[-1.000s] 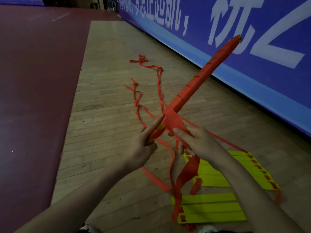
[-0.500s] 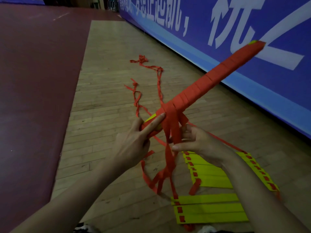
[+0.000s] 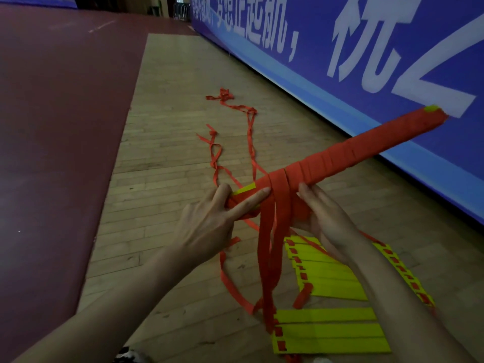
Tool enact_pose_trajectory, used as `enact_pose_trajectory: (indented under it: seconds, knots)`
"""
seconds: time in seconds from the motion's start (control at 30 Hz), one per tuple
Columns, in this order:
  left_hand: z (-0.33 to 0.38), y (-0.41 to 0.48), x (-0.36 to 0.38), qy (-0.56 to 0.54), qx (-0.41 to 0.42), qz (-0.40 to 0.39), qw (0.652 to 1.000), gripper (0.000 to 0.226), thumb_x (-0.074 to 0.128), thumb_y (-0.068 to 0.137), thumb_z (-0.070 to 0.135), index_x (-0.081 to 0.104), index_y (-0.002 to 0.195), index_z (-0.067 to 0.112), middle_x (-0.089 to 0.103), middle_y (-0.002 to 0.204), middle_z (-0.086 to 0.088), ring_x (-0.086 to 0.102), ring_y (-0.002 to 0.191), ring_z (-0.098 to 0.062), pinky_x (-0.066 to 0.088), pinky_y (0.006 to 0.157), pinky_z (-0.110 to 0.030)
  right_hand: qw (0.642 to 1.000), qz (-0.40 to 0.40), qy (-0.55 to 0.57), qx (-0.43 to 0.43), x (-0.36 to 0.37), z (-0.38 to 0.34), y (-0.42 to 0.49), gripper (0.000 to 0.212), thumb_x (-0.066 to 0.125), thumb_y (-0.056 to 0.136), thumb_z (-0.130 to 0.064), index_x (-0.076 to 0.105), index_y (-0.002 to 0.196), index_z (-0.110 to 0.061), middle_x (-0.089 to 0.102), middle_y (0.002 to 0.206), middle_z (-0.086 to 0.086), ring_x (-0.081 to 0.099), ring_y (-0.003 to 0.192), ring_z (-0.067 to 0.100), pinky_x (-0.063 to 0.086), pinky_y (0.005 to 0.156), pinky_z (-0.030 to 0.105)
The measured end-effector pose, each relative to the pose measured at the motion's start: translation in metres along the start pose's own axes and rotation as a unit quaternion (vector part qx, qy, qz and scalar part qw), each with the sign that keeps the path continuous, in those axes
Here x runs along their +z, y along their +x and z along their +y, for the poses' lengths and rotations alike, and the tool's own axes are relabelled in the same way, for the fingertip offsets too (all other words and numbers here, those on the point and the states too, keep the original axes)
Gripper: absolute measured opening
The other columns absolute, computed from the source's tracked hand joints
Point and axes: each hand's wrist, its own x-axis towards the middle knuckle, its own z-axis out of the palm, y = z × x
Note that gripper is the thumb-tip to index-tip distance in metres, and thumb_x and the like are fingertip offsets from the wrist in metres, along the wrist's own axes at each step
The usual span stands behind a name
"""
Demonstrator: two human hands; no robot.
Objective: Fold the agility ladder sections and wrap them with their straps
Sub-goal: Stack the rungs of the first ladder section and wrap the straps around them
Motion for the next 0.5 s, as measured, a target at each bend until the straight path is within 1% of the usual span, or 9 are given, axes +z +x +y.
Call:
enact_pose_trajectory:
  seconds: [0.03,0.07,0.13,0.2,0.27,0.33,0.4,0.43,0.5]
  knots:
    - [0.0,0.0,0.001,-0.001,-0.001,0.002,1.0,0.091,0.066,0.077,0.018,0.016,0.148,0.043,0.045,0.093,-0.009,0.052,0.072,-0.025,0.044,0.034,-0.031,1.0,0.012,0.015,-0.001,0.001,0.0,0.001,0.04,0.054,0.082,-0.041,0.06,0.117,-0.023,0.067,0.117,-0.003,0.063,0.108,0.013,0.055,0.085,0.043]
    - [0.0,0.0,0.001,-0.001,-0.001,0.002,1.0,0.087,0.061,0.079,0.018,0.015,0.149,0.044,0.045,0.094,-0.009,0.052,0.072,-0.025,0.045,0.034,-0.032,1.0,0.012,0.023,0.0,0.002,0.0,0.001,0.038,0.052,0.084,-0.04,0.061,0.117,-0.022,0.067,0.116,-0.001,0.064,0.104,0.013,0.057,0.08,0.039]
    - [-0.001,0.0,0.001,0.004,0.0,-0.003,1.0,0.082,0.053,0.081,0.023,0.012,0.149,0.045,0.045,0.096,-0.009,0.052,0.074,-0.024,0.046,0.036,-0.033,1.0,-0.014,0.01,0.01,0.006,0.002,-0.001,0.036,0.05,0.085,-0.039,0.061,0.114,-0.021,0.07,0.107,0.0,0.068,0.085,0.012,0.055,0.071,0.03]
    - [-0.001,0.0,-0.001,0.009,-0.004,-0.004,1.0,0.076,0.046,0.083,0.027,0.013,0.149,0.045,0.045,0.096,-0.008,0.052,0.073,-0.024,0.046,0.036,-0.033,0.999,-0.033,-0.039,0.013,0.009,0.005,-0.002,0.034,0.049,0.085,-0.042,0.063,0.109,-0.022,0.071,0.107,-0.003,0.067,0.086,0.009,0.051,0.076,0.024]
    - [-0.002,0.001,-0.003,0.006,-0.007,-0.004,1.0,0.072,0.039,0.082,0.031,0.014,0.148,0.045,0.045,0.095,-0.007,0.052,0.073,-0.024,0.045,0.036,-0.032,0.997,-0.045,-0.055,0.008,0.011,0.006,-0.002,0.024,0.045,0.094,-0.033,0.066,0.1,-0.021,0.073,0.103,-0.009,0.067,0.092,0.001,0.05,0.082,0.017]
    - [-0.003,0.002,-0.003,0.001,-0.001,-0.006,1.0,0.074,0.04,0.081,0.031,0.012,0.148,0.047,0.045,0.096,-0.007,0.053,0.074,-0.024,0.046,0.037,-0.033,0.997,-0.067,-0.033,0.012,0.014,0.007,-0.002,0.026,0.042,0.098,-0.025,0.067,0.098,-0.019,0.073,0.099,-0.01,0.066,0.098,0.001,0.048,0.09,0.019]
    - [-0.003,0.001,-0.002,-0.003,0.018,-0.001,1.0,0.08,0.048,0.082,0.029,0.007,0.149,0.047,0.044,0.097,-0.007,0.052,0.073,-0.024,0.047,0.038,-0.034,0.997,-0.078,-0.01,0.019,0.015,0.009,-0.001,0.03,0.048,0.091,-0.033,0.067,0.105,-0.015,0.072,0.107,-0.003,0.064,0.106,0.01,0.047,0.095,0.027]
    - [-0.003,0.001,-0.001,-0.005,0.024,0.001,1.0,0.085,0.055,0.082,0.026,0.006,0.149,0.047,0.044,0.096,-0.007,0.052,0.072,-0.023,0.046,0.037,-0.033,0.996,-0.087,-0.002,0.028,0.015,0.01,-0.002,0.035,0.05,0.086,-0.036,0.066,0.106,-0.013,0.072,0.104,0.001,0.065,0.102,0.014,0.05,0.092,0.029]
    - [-0.004,0.0,0.0,-0.004,0.02,-0.002,1.0,0.094,0.065,0.08,0.023,0.006,0.149,0.047,0.045,0.095,-0.007,0.053,0.07,-0.022,0.044,0.035,-0.032,0.993,-0.109,-0.001,0.05,0.017,0.012,-0.003,0.037,0.053,0.081,-0.035,0.065,0.102,-0.007,0.072,0.085,0.005,0.068,0.08,0.017,0.054,0.077,0.028]
